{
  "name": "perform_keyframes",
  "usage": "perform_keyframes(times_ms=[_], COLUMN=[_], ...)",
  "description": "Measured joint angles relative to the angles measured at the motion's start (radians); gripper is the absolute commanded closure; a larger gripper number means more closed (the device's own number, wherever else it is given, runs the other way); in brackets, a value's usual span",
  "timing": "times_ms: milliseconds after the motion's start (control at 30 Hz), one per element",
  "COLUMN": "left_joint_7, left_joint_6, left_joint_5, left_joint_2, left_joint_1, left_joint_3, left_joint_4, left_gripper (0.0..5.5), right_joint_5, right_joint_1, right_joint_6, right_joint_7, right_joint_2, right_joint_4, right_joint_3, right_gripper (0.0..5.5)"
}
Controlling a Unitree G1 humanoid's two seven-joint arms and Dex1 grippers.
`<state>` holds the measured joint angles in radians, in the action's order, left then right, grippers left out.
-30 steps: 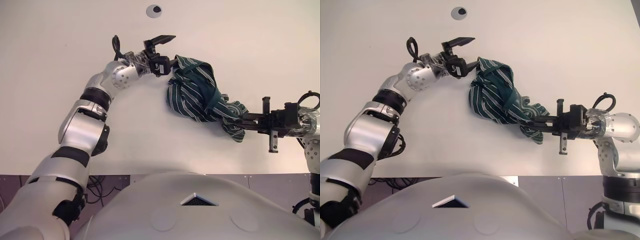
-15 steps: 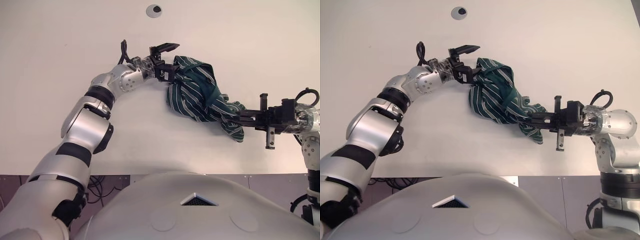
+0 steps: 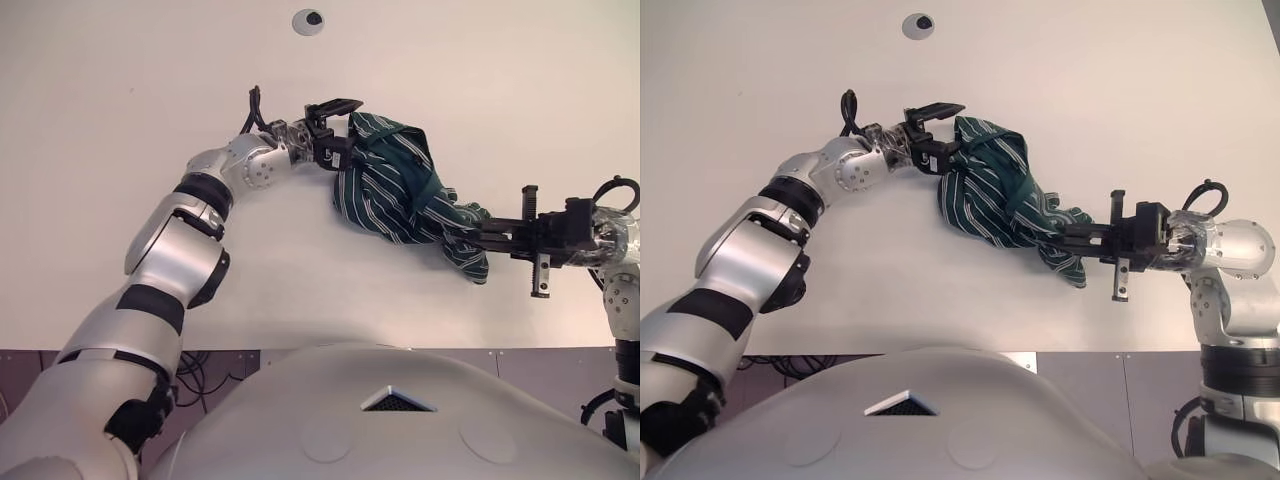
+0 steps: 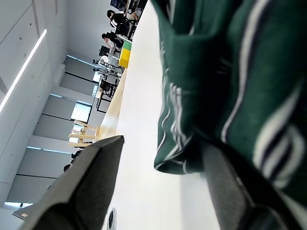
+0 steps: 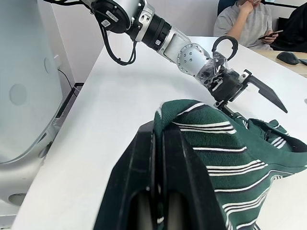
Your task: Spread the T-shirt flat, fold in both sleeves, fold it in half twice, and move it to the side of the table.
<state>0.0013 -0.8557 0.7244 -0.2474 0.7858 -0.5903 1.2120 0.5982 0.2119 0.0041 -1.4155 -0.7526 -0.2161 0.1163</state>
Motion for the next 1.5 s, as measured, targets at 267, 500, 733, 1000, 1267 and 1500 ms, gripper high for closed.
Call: perform_keyframes(times_ms=[267, 500, 733, 1000, 1267, 1500], left_joint_7=[0.069, 0.18, 0.242, 0.214, 0.035, -0.046], left_joint_6=[0.029, 0.084, 0.1, 0.03, 0.047, 0.181], left_joint_5=[0.061, 0.139, 0.167, -0.019, -0.118, -0.122], left_joint_2=[0.013, 0.013, 0.01, -0.146, -0.271, -0.296], left_joint_1=[0.025, 0.068, 0.082, 0.104, 0.274, 0.494], left_joint_3=[-0.057, -0.121, -0.155, 0.024, 0.137, 0.172], left_joint_4=[0.0, 0.003, 0.006, -0.05, -0.124, -0.003], left_gripper=[4.33, 5.4, 5.47, 5.47, 5.47, 5.47], right_joint_5=[0.0, 0.001, 0.002, -0.14, -0.521, -0.726], right_joint_1=[-0.002, -0.002, -0.003, -0.295, -0.785, -1.187], right_joint_6=[0.006, 0.009, 0.022, -0.1, -0.326, -0.453], right_joint_7=[0.017, 0.023, 0.025, 0.309, 0.722, 0.879], right_joint_2=[0.0, -0.001, -0.001, 0.059, 0.116, 0.115], right_joint_4=[-0.012, -0.019, -0.026, 0.243, 0.663, 1.14], right_joint_3=[-0.001, -0.001, -0.001, 0.081, 0.008, -0.099], right_gripper=[5.5, 5.5, 5.5, 5.5, 5.5, 5.5])
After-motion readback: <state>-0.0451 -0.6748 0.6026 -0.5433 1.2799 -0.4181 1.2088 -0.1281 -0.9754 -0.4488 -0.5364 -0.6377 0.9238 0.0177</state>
